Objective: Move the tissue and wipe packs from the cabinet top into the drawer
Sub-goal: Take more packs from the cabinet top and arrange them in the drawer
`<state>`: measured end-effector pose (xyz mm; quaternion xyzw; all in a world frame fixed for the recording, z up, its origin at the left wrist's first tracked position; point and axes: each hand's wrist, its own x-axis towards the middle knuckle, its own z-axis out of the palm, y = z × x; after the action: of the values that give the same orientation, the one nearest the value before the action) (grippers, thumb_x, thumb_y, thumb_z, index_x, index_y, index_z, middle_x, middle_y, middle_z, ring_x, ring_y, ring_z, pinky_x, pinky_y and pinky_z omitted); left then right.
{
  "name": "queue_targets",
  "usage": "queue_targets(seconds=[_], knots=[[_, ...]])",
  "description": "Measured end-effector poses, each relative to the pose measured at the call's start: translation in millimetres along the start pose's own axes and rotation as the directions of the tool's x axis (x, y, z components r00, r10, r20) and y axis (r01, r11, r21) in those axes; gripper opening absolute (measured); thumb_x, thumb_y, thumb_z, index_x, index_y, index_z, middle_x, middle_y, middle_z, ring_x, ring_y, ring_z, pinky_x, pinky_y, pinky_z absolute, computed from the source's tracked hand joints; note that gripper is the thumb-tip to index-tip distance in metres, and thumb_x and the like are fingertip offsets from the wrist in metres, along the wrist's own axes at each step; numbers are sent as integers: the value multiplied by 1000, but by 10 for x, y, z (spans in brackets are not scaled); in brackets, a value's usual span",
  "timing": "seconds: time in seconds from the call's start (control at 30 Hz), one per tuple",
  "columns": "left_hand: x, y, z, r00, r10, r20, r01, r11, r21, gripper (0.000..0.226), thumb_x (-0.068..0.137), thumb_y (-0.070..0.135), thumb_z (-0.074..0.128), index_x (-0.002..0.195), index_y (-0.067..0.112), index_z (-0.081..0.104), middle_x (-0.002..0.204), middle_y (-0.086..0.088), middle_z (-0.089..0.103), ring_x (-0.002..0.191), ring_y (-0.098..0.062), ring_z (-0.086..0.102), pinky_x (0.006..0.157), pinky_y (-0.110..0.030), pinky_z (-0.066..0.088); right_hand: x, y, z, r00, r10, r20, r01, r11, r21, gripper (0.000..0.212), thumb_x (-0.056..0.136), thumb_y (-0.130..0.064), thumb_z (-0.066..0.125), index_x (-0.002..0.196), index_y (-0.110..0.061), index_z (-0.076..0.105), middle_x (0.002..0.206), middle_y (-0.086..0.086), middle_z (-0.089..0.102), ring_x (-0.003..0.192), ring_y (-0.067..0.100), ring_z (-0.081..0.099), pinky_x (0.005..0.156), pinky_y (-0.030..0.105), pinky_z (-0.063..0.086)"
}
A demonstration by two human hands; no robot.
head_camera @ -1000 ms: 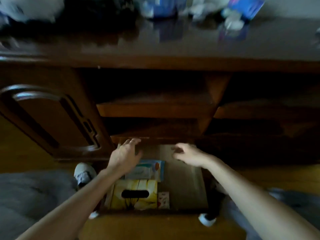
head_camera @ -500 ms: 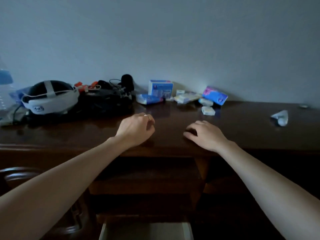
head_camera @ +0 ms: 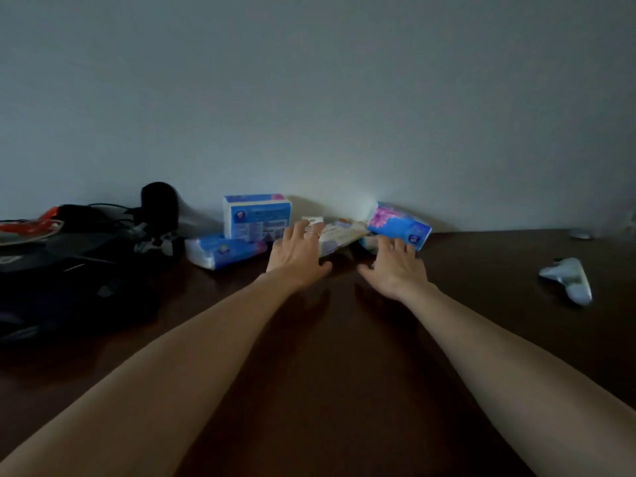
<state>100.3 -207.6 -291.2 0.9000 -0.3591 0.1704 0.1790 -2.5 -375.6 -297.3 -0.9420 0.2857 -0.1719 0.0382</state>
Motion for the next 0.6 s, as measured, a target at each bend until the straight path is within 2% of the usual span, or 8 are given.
queue_targets(seconds=[0.07, 0.13, 0.23, 0.33, 0.43, 0.53, 0.6], knots=[[263, 39, 265, 999, -35, 25, 34, 998, 44, 90, 83, 56, 64, 155, 27, 20, 160, -10, 21, 145, -33, 23, 113, -52, 29, 329, 43, 110, 999, 27, 44, -28, 999, 27, 84, 85, -66, 57, 152, -26, 28, 155, 10, 35, 142, 36, 32, 105, 52, 39], [441, -6, 486, 996, -81, 37, 80, 997, 23, 81, 87, 57, 60, 153, 27, 25, 156, -12, 29, 141, -36, 30, 111, -51, 32, 603, 77, 213, 994, 52, 92, -54, 998, 29, 88, 83, -70, 53, 156, -33, 21, 162, 5, 24, 147, 35, 24, 109, 52, 34], [621, -115, 662, 996, -78, -40, 78, 997, -6, 49, 95, 43, 54, 138, 23, 43, 132, -17, 53, 118, -37, 52, 85, -44, 44, 878, 150, 348, 985, 54, 163, -56, 998, 3, 84, 85, -74, 44, 157, -37, 22, 165, 5, 23, 150, 35, 23, 114, 53, 30], [556, -158, 694, 993, -80, -84, 85, 995, 58, 34, 100, 31, 49, 134, 23, 49, 112, -15, 64, 98, -34, 62, 65, -38, 40, 882, 135, 440, 981, 26, 193, -27, 1000, -1, 77, 89, -69, 45, 154, -30, 29, 160, 12, 32, 144, 40, 30, 112, 52, 33], [283, -148, 587, 995, -86, -56, 90, 992, 91, 38, 99, 24, 52, 137, 25, 48, 108, -11, 67, 93, -30, 65, 62, -37, 43, 625, 171, 417, 984, 4, 177, -11, 999, 39, 64, 97, -55, 44, 154, -32, 27, 155, 13, 34, 137, 43, 38, 108, 50, 37], [-97, -218, 369, 997, -74, -22, 75, 994, 79, 49, 97, 21, 55, 144, 29, 44, 110, -8, 69, 94, -27, 67, 69, -37, 48, 230, 210, 285, 987, -41, 152, 28, 996, 89, 48, 103, -44, 41, 147, -27, 36, 149, 13, 37, 126, 49, 47, 100, 48, 41], [-393, -275, 179, 996, -82, -22, 83, 994, 68, 49, 97, 23, 54, 144, 30, 42, 106, -6, 70, 90, -25, 67, 68, -35, 47, -75, 196, 164, 990, -68, 126, 54, 992, 113, 41, 103, -41, 44, 139, -23, 45, 142, 13, 41, 119, 48, 53, 95, 47, 44]])
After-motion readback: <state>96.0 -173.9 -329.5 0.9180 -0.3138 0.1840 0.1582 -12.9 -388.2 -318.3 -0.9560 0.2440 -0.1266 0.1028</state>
